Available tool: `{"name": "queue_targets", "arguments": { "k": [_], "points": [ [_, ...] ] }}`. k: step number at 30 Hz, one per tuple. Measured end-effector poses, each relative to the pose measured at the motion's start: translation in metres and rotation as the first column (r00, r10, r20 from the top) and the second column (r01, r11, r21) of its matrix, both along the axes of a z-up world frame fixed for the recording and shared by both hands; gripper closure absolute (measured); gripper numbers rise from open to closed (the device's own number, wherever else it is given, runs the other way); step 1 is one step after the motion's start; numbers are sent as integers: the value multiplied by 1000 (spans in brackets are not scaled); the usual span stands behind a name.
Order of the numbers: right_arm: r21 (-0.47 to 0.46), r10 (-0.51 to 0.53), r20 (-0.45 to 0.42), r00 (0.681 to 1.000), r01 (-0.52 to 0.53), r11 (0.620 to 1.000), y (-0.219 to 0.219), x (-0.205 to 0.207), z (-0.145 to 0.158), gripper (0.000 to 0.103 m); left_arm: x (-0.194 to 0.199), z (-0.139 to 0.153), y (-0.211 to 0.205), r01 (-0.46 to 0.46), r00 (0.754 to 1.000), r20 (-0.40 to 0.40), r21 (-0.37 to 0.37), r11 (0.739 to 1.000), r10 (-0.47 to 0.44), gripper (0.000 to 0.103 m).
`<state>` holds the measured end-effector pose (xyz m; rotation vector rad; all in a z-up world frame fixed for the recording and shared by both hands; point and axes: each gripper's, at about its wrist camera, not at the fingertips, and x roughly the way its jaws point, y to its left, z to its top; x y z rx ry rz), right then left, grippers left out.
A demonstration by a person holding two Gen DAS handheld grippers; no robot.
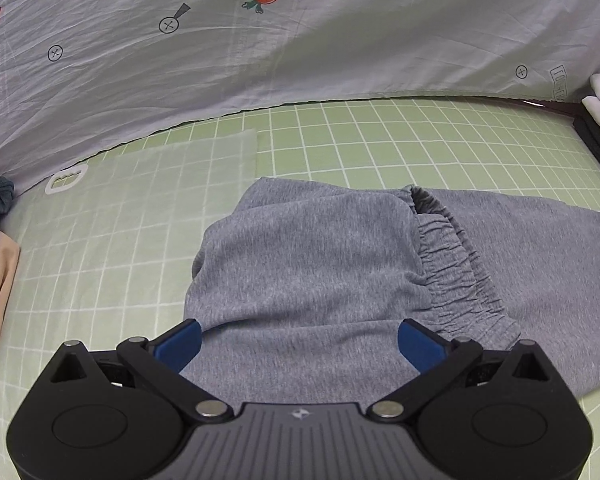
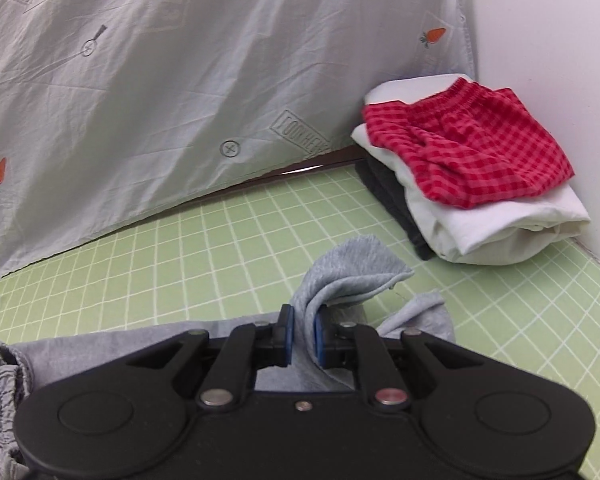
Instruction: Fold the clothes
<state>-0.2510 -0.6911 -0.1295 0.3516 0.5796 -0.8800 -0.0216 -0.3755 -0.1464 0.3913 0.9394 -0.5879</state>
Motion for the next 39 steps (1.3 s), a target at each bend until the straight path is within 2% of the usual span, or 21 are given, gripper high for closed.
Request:
{"name": "queue_targets", "arguments": {
  "k": [6,10,13,14,15,18,20,22,26,30,33,34,35,38,39],
  "points": [
    [45,155,5,988,-155,987,74,72,-24,92,15,-4,27,24,1000,-2,16,1000,-24,0],
    [146,230,-47,972,-221,964,122,110,-68,90,28,-12,40,40,999,-9,28,999,-40,0],
    [165,286,-95,954,-268,949,143,118,-81,83,36,-14,44,34,999,-25,21,999,-34,0],
    [162,298,-101,949,-280,946,147,118,-81,76,37,-15,44,34,999,-31,16,999,-34,0],
    [156,297,-82,951,-282,947,148,114,-74,69,36,-16,44,36,999,-36,11,999,-36,0],
    [121,253,-14,967,-249,961,139,94,-51,62,33,-20,41,43,998,-52,4,999,-42,0],
    [98,195,4,981,-194,976,126,80,-40,57,31,-24,37,51,997,-58,9,999,-50,0],
    [100,124,24,992,-125,987,108,67,-33,57,28,-26,34,59,996,-61,14,998,-58,0],
    [195,-12,52,999,2,981,68,40,-46,57,23,-31,31,68,996,-68,30,997,-65,0],
    [282,-11,76,997,-11,959,58,31,-66,55,20,-34,32,67,995,-73,46,997,-64,0],
    [297,-8,70,998,-13,955,60,34,-76,50,18,-34,33,65,996,-69,48,997,-61,0],
    [308,-5,76,997,-19,951,61,34,-79,50,18,-33,34,64,996,-66,50,997,-61,0],
    [319,-2,83,997,-25,947,62,34,-82,56,18,-33,34,64,996,-62,51,997,-60,0],
    [333,23,100,995,-55,941,68,35,-84,93,19,-31,35,61,997,-53,51,997,-58,0],
    [330,35,109,993,-69,941,71,36,-83,95,19,-30,36,59,997,-53,51,997,-56,0]
  ]
}}
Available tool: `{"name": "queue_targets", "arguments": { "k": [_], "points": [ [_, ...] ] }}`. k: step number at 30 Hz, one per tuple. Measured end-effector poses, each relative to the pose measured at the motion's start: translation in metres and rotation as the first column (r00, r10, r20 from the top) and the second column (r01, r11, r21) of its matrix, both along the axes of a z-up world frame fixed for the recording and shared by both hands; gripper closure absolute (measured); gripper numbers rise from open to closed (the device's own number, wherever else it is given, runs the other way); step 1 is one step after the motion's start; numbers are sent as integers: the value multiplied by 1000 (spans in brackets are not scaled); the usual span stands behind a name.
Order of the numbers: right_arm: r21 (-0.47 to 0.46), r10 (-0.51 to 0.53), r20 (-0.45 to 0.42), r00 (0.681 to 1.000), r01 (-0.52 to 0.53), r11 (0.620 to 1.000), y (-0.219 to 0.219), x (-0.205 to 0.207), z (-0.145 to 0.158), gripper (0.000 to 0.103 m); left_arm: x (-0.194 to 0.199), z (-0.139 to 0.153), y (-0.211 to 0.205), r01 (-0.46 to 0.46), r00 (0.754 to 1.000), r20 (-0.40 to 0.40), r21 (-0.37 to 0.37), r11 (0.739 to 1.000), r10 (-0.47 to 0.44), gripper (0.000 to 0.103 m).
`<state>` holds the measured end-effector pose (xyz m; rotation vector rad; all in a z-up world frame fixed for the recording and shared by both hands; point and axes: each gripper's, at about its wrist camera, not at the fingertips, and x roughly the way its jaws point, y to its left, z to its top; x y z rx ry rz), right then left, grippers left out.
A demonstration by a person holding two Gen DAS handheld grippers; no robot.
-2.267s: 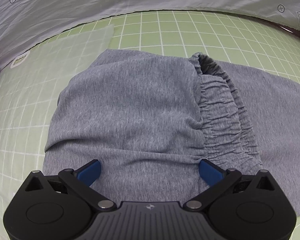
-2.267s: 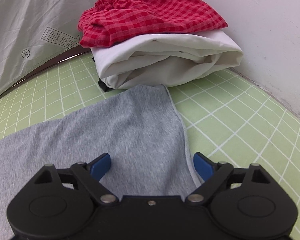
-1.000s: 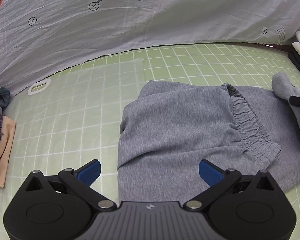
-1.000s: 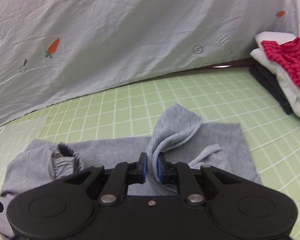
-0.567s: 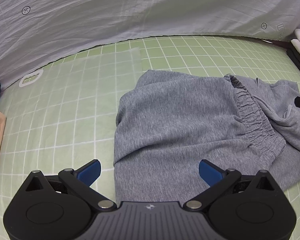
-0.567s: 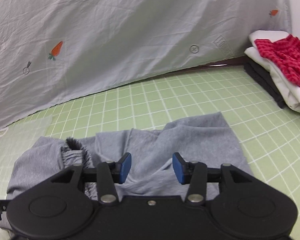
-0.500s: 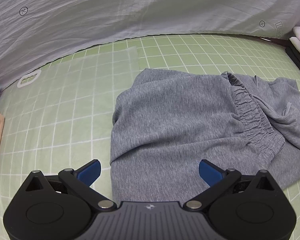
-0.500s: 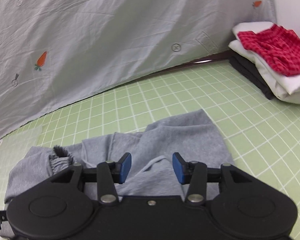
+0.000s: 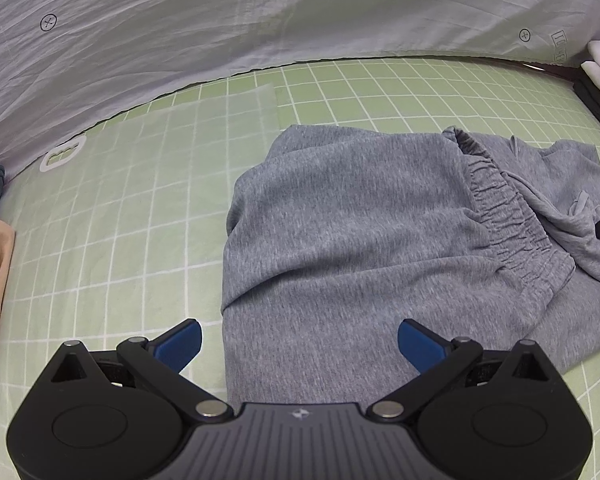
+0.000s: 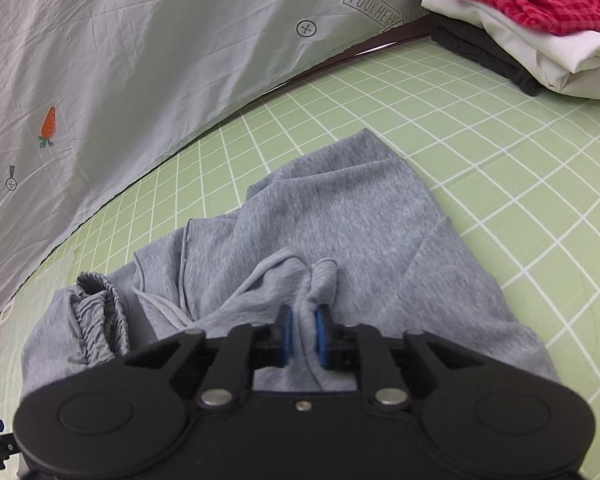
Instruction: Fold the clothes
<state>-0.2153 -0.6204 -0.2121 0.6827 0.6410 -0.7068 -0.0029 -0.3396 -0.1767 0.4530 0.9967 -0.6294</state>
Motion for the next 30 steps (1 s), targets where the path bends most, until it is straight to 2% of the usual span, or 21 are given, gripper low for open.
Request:
{"name": "queue_targets", "arguments": {
  "k": [6,9,14,18,21,25,27,30],
  "points": [
    [18,93,69,993,-95,995,19,3,10,96,-1,0,1,3,1000,-2,5,1000,-3,0],
    [122,128,130,983,-144,982,26,2,7,96,-3,-1,1,17,1000,-2,8,1000,-17,0],
    [276,152,193,969,-203,940,36,-6,-5,94,-5,-2,1,31,1000,-4,12,999,-31,0],
    [306,140,236,962,-210,929,37,-16,-2,86,-5,-2,2,30,1000,-10,11,999,-30,0],
    [299,115,339,934,-223,928,33,-24,10,74,-6,-2,2,30,999,-12,10,1000,-30,0],
    [334,22,470,882,-201,921,21,-33,18,70,-6,-3,2,31,999,-12,8,999,-31,0],
    [366,-39,443,896,-141,920,12,-31,14,71,-6,-3,2,27,1000,-13,7,1000,-27,0],
    [381,-60,307,950,-65,922,4,-20,1,78,-5,-3,2,22,1000,-14,7,1000,-22,0]
  ]
}}
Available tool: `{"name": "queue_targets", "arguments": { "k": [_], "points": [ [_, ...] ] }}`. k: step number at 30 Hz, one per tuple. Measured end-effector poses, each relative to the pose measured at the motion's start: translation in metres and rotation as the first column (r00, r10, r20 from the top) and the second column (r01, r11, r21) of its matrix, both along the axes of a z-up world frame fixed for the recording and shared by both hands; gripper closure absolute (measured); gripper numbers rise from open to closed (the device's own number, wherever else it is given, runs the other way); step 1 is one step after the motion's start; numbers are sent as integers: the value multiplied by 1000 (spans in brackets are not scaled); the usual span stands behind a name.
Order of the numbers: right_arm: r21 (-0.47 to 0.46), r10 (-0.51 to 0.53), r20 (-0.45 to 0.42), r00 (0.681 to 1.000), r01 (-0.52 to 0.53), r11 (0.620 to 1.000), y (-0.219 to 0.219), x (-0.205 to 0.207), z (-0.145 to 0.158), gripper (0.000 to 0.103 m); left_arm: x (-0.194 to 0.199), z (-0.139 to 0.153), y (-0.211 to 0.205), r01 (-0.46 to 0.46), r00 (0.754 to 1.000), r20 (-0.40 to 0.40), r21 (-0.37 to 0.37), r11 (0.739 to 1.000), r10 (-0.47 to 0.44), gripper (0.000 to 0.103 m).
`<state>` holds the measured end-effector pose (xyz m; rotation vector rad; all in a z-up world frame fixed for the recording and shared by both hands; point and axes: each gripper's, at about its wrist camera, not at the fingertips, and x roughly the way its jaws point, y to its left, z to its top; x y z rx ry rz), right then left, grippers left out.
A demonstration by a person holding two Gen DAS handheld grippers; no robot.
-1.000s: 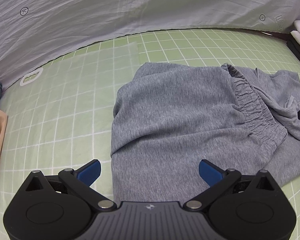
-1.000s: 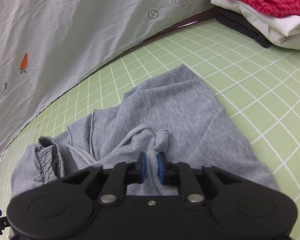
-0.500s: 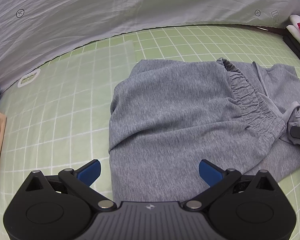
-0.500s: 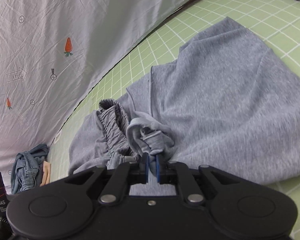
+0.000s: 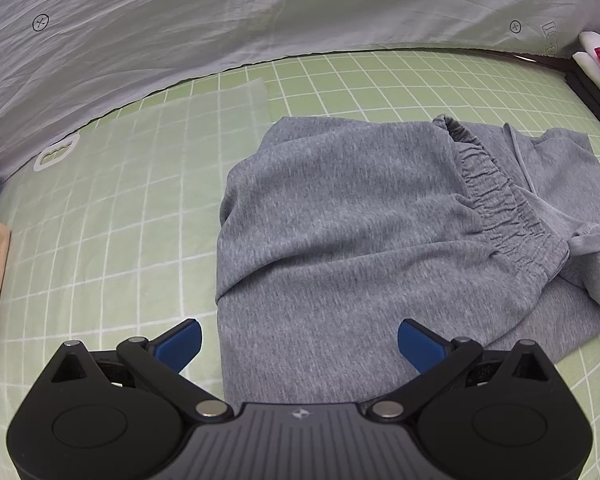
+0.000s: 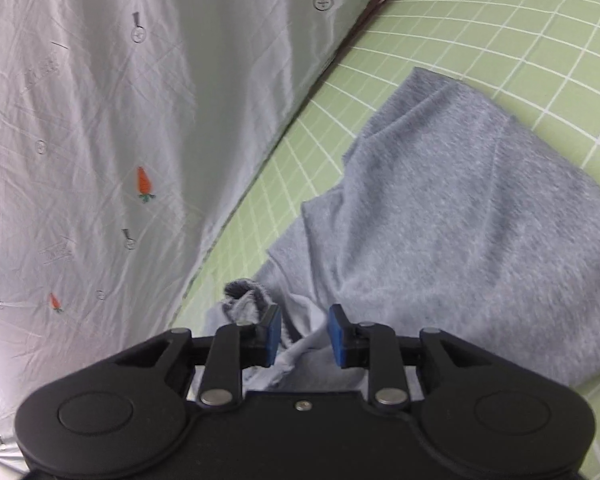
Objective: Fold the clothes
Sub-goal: 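Release the drawstring with the right gripper and withdraw both grippers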
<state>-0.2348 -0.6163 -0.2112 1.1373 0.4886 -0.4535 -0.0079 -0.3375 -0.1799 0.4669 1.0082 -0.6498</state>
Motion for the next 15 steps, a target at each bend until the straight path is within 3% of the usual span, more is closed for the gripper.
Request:
{"name": "queue_targets", "arguments": {
  "k": [4,9,13,15],
  "points": [
    [-30,106,-136,985,-111,993,16,19,-15,79,3,0,2,-15,1000,-1,-4,1000,15,0],
    [-165,233,-263,936,-282,945,47,42,-7,78,12,-1,10,-75,997,-19,-13,997,75,0],
    [-113,203,-230,952,-233,966,38,37,-9,71,17,-3,16,-113,993,-34,-12,994,112,0],
    [-53,168,-182,969,-180,982,30,30,-12,60,19,-4,19,-125,991,-39,-12,992,124,0]
  ]
}}
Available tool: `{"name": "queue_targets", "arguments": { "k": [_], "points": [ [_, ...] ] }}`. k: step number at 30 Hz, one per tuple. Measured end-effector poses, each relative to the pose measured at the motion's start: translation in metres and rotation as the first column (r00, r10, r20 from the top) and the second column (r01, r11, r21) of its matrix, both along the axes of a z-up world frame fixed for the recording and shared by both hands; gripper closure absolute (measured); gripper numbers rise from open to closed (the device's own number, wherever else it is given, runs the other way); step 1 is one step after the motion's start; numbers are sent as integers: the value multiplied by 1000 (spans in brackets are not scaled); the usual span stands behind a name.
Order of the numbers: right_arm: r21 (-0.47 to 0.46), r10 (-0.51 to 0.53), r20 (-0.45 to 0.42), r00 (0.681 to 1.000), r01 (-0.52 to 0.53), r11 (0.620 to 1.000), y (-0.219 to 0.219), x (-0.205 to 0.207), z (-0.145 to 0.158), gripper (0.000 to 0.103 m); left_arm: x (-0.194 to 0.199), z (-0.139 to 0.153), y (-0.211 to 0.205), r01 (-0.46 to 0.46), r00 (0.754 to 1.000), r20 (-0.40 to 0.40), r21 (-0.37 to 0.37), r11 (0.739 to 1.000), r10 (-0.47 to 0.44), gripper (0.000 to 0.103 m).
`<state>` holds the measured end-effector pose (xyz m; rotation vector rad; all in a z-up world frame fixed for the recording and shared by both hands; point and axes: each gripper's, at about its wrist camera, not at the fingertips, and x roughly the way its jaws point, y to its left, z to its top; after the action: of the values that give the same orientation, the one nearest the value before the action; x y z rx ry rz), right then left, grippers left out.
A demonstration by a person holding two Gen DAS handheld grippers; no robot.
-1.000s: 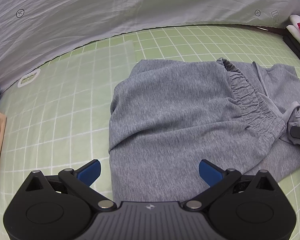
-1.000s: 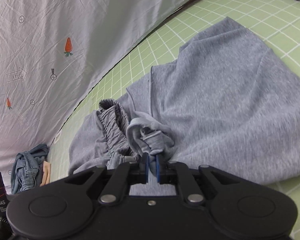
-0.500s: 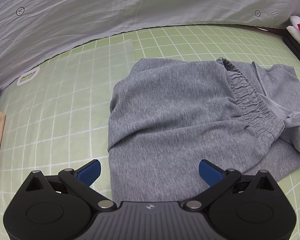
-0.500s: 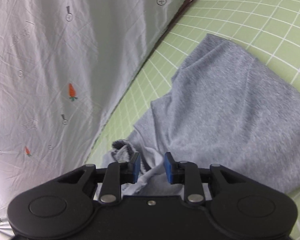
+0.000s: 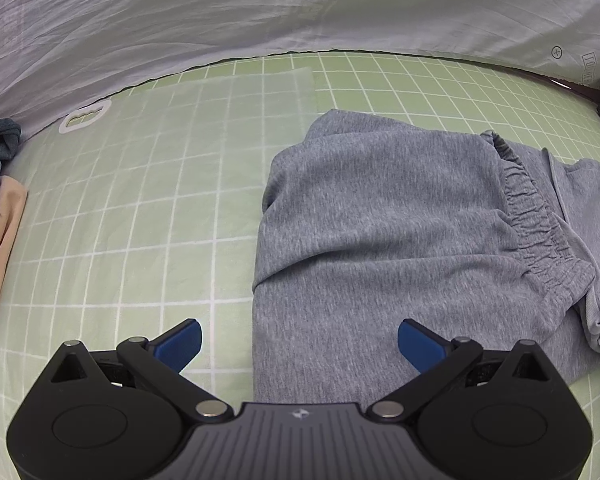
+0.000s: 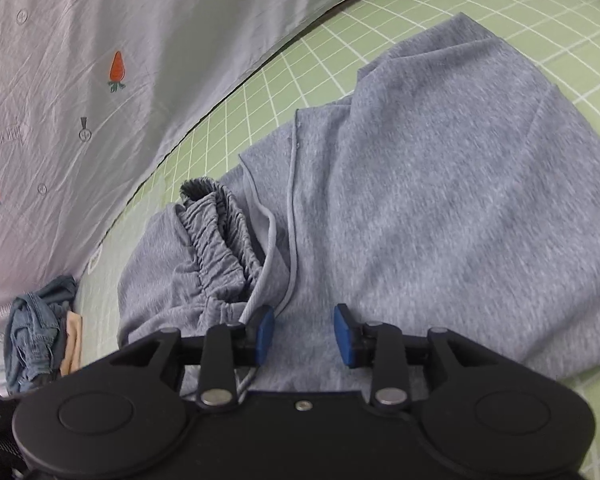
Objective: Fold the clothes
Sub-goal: 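Release the drawstring with the right gripper and withdraw both grippers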
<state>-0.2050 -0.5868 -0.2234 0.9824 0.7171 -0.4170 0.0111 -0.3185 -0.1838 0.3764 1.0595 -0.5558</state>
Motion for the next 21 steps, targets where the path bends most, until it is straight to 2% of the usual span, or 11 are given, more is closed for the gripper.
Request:
{"name": "queue_targets", "arguments": {
  "k": [1,2,6,8,10,11,14,15,17,20,21],
  "points": [
    [32,-26,18,999,26,999,-4,-4,-1,57,1,0,2,-7,1000,-3,-1,1000,7,0],
    [54,-53,33,998,51,997,-6,-7,-1,49,3,-1,3,-15,1000,-6,-3,1000,15,0],
    [74,-126,110,986,118,990,-11,-17,6,8,12,-1,14,-74,997,-8,-16,997,74,0],
    [43,-153,135,979,149,988,-13,-21,12,1,20,-1,21,-116,993,-17,-30,993,116,0],
    [-27,-179,111,978,183,983,-13,-24,19,1,26,-1,28,-148,989,-28,-41,988,147,0],
    [-106,-198,76,977,205,973,-12,-24,24,0,29,-2,30,-158,987,-31,-45,986,156,0],
    [-359,-219,-61,974,184,915,-5,-21,36,0,31,-4,32,-170,985,-44,-54,984,167,0],
    [-416,-224,-104,969,162,895,-4,-21,37,0,31,-5,32,-172,984,-53,-60,983,169,0],
    [-465,-229,-154,961,134,875,-4,-22,37,0,31,-8,30,-168,984,-72,-77,983,162,0],
    [-461,-223,-188,956,115,880,-5,-25,34,0,28,-11,24,-147,986,-95,-108,983,137,2],
    [-460,-220,-202,954,106,882,-4,-26,33,0,26,-11,22,-135,987,-100,-120,983,124,7]
  ]
}}
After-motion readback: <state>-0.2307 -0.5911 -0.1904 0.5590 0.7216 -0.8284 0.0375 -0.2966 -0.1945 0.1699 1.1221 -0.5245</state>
